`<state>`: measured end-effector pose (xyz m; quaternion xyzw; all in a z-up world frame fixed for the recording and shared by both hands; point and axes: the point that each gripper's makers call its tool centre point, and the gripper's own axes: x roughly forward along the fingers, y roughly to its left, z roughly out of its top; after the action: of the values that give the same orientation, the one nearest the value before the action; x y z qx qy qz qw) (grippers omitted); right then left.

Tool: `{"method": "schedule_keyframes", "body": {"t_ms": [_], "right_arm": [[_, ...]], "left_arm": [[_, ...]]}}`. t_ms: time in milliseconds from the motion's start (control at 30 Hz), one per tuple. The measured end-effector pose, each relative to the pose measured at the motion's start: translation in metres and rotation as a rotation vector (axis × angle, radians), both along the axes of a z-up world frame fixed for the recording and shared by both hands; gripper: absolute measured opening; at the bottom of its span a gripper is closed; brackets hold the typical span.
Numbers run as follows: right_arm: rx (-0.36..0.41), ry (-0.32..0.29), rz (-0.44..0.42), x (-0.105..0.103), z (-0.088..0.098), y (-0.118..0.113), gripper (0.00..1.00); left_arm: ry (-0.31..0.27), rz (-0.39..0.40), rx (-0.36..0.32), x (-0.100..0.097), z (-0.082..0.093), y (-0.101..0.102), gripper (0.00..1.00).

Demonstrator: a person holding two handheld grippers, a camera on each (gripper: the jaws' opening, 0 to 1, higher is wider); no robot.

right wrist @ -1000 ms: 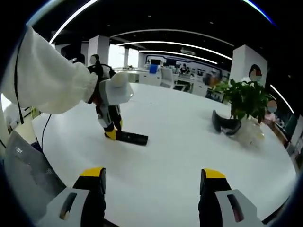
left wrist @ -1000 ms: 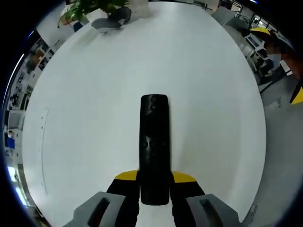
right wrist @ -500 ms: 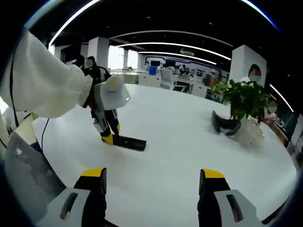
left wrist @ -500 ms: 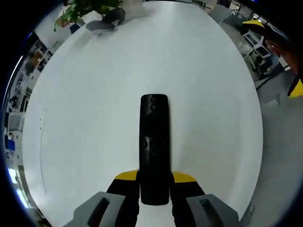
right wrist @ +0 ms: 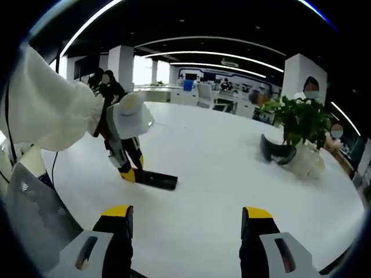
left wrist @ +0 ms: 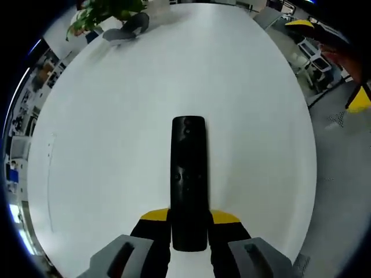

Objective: Press the specified remote control buttons in sequence, fully releasing each button before pressing the next.

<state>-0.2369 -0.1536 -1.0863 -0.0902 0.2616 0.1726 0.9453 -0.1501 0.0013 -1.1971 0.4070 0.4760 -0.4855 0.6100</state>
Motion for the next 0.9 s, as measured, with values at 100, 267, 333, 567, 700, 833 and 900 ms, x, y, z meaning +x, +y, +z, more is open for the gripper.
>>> {"method": "schedule_keyframes", "body": {"t_ms": [100, 267, 333, 567, 700, 833, 900], "right_arm": [[0.016, -0.009, -0.017, 0.001, 0.003, -0.003, 0.75], [0.009, 0.012, -0.034, 0.0, -0.002, -0.006, 0.73], [0.006, 0.015, -0.041, 0.0, -0.002, -0.007, 0.73], [0.023, 0.033, -0.078, 0.0, -0.005, -0.013, 0.73], [0.049, 0.036, -0.104, 0.001, -0.005, -0.017, 0.72], [0.049, 0.045, -0.107, 0.0, -0.006, -0.016, 0.72], [0.035, 0.046, -0.101, -0.001, -0.007, -0.014, 0.71]], "left_arm": [[0.0, -0.008, -0.001, -0.008, 0.0, 0.0, 0.24], [0.003, -0.011, 0.01, -0.021, 0.0, -0.001, 0.24], [0.004, -0.01, 0.012, -0.026, 0.0, 0.0, 0.24], [0.007, -0.031, -0.002, -0.045, 0.0, 0.001, 0.24], [0.009, -0.038, -0.018, -0.055, 0.0, 0.002, 0.24], [0.005, -0.053, -0.023, -0.064, 0.0, 0.002, 0.24], [0.005, -0.055, -0.028, -0.068, 0.0, 0.002, 0.24]]}}
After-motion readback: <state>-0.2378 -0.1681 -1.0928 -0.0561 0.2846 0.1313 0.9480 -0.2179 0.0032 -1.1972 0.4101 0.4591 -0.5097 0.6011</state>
